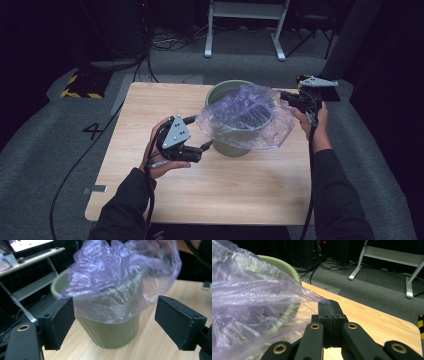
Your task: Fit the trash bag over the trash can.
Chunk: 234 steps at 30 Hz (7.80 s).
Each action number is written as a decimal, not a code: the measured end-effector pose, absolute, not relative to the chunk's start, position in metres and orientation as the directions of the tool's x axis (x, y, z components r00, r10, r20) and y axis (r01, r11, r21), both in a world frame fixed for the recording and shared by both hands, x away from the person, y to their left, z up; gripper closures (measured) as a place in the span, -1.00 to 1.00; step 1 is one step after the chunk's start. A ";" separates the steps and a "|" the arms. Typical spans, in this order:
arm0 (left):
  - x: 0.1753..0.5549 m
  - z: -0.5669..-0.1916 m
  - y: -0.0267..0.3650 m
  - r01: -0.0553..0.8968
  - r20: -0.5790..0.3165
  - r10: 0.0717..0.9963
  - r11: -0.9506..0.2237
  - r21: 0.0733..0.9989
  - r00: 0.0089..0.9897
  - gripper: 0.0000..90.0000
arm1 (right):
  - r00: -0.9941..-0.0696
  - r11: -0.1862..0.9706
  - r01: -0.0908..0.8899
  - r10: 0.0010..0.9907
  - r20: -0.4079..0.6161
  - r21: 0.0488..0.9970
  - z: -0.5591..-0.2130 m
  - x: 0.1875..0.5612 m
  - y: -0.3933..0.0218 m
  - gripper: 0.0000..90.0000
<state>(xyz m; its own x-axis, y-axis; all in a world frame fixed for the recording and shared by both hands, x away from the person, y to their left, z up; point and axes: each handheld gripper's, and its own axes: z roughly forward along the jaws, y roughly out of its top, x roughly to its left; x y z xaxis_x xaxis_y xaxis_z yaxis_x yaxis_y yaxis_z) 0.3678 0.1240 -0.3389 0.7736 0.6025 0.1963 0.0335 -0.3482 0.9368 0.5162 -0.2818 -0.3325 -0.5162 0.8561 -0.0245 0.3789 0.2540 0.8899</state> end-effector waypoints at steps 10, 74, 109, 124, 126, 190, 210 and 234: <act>0.373 -0.351 0.150 0.114 0.128 0.626 -0.331 0.937 0.770 -0.59 | -0.520 0.254 0.380 0.854 -0.022 0.889 -0.334 0.514 -0.288 0.96; 0.494 -0.403 0.122 0.422 -0.081 0.649 -0.390 0.818 0.757 0.99 | -0.615 0.296 0.469 0.786 0.067 0.832 -0.386 0.534 -0.256 1.00; 0.440 -0.348 0.163 0.252 -0.016 0.629 -0.288 0.924 0.777 -0.57 | -0.625 0.294 0.379 0.780 0.009 0.877 -0.357 0.504 -0.271 1.00; 0.468 -0.339 0.138 0.196 0.088 0.652 -0.350 0.916 0.753 0.66 | -0.623 0.308 0.376 0.782 -0.008 0.874 -0.351 0.515 -0.265 0.99; 0.473 -0.340 0.136 0.196 0.093 0.663 -0.348 0.917 0.743 0.82 | -0.623 0.312 0.378 0.782 -0.010 0.872 -0.352 0.518 -0.264 0.99; 0.443 -0.362 0.171 0.274 -0.030 0.648 -0.280 0.920 0.761 -0.46 | -0.673 0.294 0.342 0.739 0.015 0.893 -0.367 0.484 -0.318 0.04; 0.440 -0.359 0.152 0.210 0.056 0.570 -0.390 0.897 0.819 -0.24 | -0.849 0.483 0.050 0.481 -0.218 0.874 -0.333 0.420 -0.294 -0.39; 0.431 -0.377 0.141 0.175 0.124 0.553 -0.456 0.873 0.824 1.00 | -0.903 0.488 -0.002 0.374 -0.212 0.873 -0.360 0.391 -0.277 1.00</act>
<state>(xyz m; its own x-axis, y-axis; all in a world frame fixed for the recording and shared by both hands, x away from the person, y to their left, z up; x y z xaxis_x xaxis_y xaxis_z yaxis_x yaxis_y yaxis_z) 0.4308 0.1406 -0.3770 0.8239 0.5530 0.1241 0.1748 -0.4563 0.8725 0.3909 -0.2775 -0.3604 -0.9028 0.3744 -0.2116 -0.0020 0.4885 0.8726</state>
